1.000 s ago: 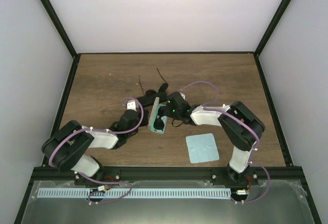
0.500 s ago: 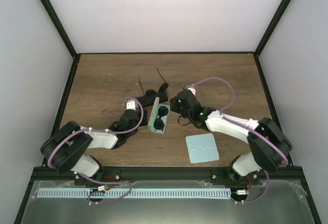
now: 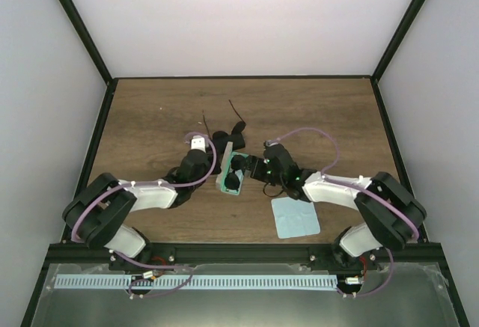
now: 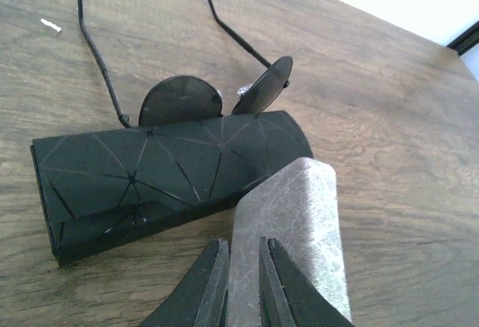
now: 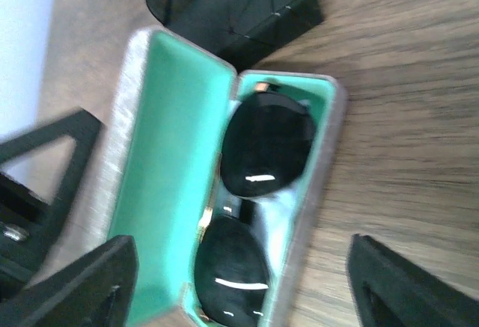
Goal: Organize the sunglasses
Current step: Adjust the sunglasses in the sunglasses case, then close the sunglasses case at the center of the board.
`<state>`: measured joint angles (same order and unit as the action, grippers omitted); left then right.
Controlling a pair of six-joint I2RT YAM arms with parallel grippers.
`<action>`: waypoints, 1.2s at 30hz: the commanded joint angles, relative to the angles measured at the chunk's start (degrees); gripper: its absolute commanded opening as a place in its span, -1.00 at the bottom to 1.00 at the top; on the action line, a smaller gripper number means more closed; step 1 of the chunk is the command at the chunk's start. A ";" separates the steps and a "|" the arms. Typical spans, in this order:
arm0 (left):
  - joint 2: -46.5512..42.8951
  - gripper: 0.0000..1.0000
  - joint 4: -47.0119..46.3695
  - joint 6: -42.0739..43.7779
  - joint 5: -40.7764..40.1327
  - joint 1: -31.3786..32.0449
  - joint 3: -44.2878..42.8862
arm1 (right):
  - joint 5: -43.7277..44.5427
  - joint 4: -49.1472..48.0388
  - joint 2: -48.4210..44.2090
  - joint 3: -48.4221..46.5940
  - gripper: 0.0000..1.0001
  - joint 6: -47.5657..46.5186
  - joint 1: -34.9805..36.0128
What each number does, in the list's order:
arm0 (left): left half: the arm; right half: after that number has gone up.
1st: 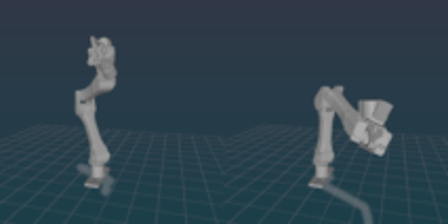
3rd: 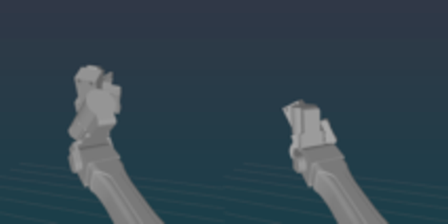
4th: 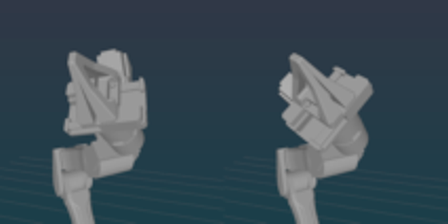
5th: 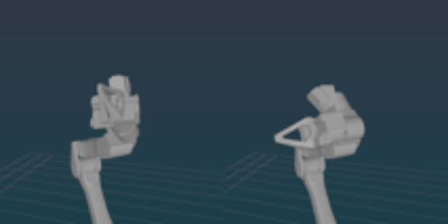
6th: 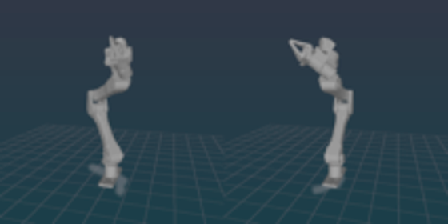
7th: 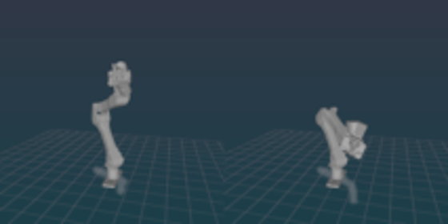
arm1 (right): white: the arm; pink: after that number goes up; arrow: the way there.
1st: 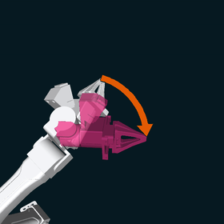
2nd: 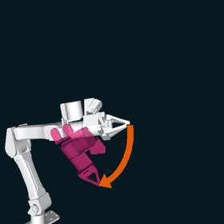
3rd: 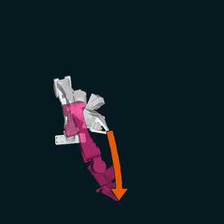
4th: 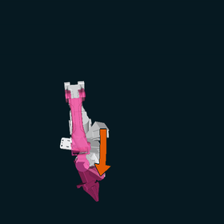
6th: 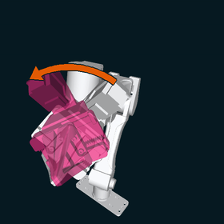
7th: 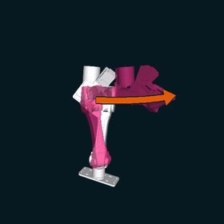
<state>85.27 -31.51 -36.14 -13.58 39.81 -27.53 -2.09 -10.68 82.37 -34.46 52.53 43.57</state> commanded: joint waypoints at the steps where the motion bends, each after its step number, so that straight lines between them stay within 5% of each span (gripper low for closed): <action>1: 1.97 -0.72 1.44 1.08 0.17 0.26 -1.82 | -3.67 -4.94 2.63 -3.10 0.28 0.45 -0.42; 3: 1.90 -0.72 2.45 1.22 -0.44 0.26 -2.44 | -2.01 -4.34 3.15 -2.88 -0.30 1.75 -0.52; 5: 1.46 -0.72 3.62 1.31 -1.29 0.27 -2.85 | -0.71 -3.30 3.59 -2.98 -0.67 2.19 -0.64; 9: 0.99 -0.72 4.08 1.58 -1.18 0.25 -3.19 | -0.69 -2.41 5.94 -3.38 -0.95 1.82 -0.59; 36: 7.57 -0.73 6.45 0.64 -1.15 3.91 -9.03 | -7.39 -6.46 18.34 -5.25 -0.99 1.16 -0.63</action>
<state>91.33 -26.24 -35.57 -14.90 41.56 -34.81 -7.51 -16.45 98.85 -38.52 54.50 42.87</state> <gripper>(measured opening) 0.136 0.010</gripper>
